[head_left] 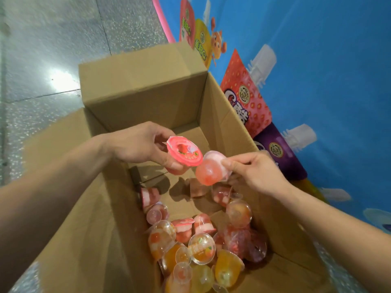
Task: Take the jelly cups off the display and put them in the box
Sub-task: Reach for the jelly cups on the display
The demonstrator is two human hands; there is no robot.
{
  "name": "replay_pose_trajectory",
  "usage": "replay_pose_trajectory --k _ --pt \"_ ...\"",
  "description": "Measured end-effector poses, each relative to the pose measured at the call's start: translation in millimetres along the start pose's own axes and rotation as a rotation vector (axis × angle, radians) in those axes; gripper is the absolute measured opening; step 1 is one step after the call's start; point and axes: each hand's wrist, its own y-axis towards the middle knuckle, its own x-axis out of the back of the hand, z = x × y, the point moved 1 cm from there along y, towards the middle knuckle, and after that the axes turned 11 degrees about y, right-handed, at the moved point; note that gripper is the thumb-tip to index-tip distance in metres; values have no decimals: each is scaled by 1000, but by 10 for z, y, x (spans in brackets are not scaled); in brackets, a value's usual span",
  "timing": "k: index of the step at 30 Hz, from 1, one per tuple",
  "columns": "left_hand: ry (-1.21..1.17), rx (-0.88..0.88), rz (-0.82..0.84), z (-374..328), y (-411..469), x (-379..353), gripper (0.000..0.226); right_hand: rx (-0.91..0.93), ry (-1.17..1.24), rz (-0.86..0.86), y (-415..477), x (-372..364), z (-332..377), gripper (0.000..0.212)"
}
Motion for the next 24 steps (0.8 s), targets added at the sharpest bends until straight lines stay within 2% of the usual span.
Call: replay_pose_trajectory --k 3,6,12,17,24 --pt "-154 -32 21 -77 -89 39 48 -30 173 -17 52 13 141 15" --pt "-221 -40 65 -95 -128 34 60 -27 225 -48 70 -7 169 13" --pt "-273 -44 23 -160 -164 10 29 -57 314 -62 46 -40 127 16" --pt "-240 -71 27 -299 -180 57 32 -41 348 -95 15 28 216 15" --pt "-182 -75 -19 -547 -240 198 31 91 231 -102 -91 149 573 15"
